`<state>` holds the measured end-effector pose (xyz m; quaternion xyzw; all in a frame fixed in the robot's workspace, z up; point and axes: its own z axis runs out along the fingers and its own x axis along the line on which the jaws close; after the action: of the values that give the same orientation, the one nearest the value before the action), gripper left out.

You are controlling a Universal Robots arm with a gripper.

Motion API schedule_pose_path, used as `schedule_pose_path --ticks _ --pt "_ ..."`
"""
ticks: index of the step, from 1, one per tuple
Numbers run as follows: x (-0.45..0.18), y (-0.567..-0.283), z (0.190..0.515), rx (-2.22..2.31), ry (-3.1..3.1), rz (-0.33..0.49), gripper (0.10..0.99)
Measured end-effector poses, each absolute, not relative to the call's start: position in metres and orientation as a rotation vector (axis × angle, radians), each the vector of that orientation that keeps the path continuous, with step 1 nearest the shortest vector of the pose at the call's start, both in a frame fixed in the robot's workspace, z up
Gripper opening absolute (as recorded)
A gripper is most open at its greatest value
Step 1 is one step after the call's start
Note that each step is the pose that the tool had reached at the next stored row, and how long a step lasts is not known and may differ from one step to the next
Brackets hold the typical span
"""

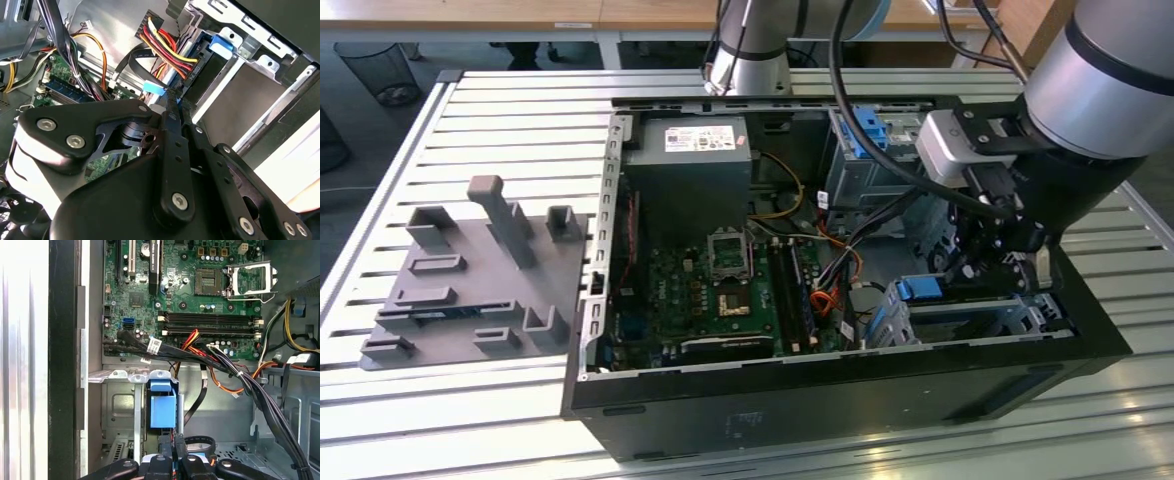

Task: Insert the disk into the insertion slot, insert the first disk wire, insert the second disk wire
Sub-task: 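Insert the second disk wire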

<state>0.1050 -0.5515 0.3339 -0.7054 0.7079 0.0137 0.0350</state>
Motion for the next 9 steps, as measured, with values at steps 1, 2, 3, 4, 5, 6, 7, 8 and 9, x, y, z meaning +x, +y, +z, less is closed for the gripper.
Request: schedule_pose_path --ticks 1,2,3,4,5,6,7,8,9 --pt "0.1051 -0.5515 0.3338 -2.168 2.176 0.042 0.149" --pt "0.1053 -0.5515 0.3337 -2.168 2.176 0.042 0.149" --pt "0.1055 -0.5514 0.3336 -2.168 2.176 0.042 0.149" --pt "0.1057 -0.5513 0.3335 -2.168 2.176 0.042 0.149" --pt "0.1058 -0.5513 0.3334 -2.168 2.176 0.042 0.149" --pt "0.1059 -0.5513 0.3334 -2.168 2.176 0.042 0.149" --pt "0.1061 -0.5513 0.3334 -2.168 2.176 0.042 0.149" --pt "0.1063 -0.5512 0.3334 -2.168 2.176 0.042 0.149" --pt "0.1065 -0.5512 0.3334 -2.168 2.176 0.042 0.149"
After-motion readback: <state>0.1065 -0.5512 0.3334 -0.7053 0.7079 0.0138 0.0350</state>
